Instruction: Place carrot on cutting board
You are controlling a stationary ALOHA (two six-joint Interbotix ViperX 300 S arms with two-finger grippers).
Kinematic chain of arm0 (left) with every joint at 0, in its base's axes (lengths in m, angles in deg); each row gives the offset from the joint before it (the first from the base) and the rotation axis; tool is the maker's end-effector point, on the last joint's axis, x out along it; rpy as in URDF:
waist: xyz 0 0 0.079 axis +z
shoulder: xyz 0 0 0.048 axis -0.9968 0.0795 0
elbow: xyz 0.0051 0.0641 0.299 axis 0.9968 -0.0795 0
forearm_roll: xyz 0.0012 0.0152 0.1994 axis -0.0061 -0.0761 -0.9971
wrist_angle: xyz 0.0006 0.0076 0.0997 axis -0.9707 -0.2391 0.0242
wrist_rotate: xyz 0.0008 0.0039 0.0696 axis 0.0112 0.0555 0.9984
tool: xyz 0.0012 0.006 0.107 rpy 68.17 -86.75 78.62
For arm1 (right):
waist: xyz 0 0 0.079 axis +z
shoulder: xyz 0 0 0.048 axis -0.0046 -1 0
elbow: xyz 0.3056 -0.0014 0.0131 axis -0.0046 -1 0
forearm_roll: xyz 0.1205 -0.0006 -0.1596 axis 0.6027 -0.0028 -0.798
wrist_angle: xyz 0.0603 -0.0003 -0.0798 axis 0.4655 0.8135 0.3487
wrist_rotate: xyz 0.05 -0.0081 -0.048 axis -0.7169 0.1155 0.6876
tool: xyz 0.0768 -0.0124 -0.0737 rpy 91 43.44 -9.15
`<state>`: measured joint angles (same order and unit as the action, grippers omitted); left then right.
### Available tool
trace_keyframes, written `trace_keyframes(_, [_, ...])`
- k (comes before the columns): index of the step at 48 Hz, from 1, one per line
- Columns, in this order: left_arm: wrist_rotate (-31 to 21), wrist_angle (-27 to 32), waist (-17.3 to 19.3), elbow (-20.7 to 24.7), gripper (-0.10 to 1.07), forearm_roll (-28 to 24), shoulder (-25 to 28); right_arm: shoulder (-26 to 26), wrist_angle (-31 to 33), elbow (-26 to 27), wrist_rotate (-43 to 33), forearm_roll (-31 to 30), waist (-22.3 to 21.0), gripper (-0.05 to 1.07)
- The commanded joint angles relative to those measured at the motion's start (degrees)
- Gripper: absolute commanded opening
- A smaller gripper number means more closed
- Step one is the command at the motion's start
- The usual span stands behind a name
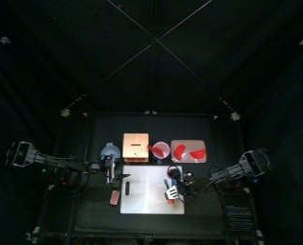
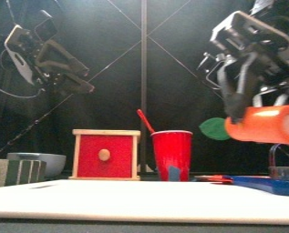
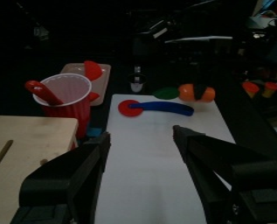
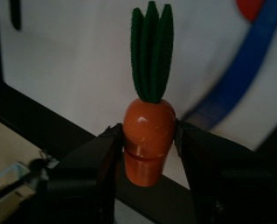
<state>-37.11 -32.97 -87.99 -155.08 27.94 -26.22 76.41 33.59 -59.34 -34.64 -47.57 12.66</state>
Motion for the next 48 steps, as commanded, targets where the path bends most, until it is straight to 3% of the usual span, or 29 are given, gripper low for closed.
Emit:
trace_keyframes(1, [0.0,-0.18,-0.09,0.62,0.93,0.09,-0.18,-1.32,-1.49,3.43,-0.35,-0.18,-1.32,0.58])
trace_keyframes(9, [0.0,-0.18,-0.26,0.53,0.93,0.0,-0.09,-8.17,-1.49,9.84,-0.53,0.97,-2.37,0.58])
trace_keyframes(17, [0.09,-0.18,-0.26,0.18,0.93,0.0,-0.18,-11.69,-0.62,12.74,-0.62,2.2,-2.9,0.59])
trace_keyframes(24, [0.09,-0.18,-0.26,-0.09,0.93,-0.09,-0.09,-11.87,0.35,12.74,-0.53,2.64,-3.69,0.6])
trace_keyframes(38, [0.09,-0.18,-0.26,-0.88,0.93,-0.09,-0.18,-13.01,2.2,12.74,-0.53,2.46,-5.01,0.8])
trace_keyframes(48, [0.09,-0.18,-0.26,-1.05,0.93,-0.09,-0.09,-13.1,3.43,13.36,-0.53,2.64,-4.92,0.83])
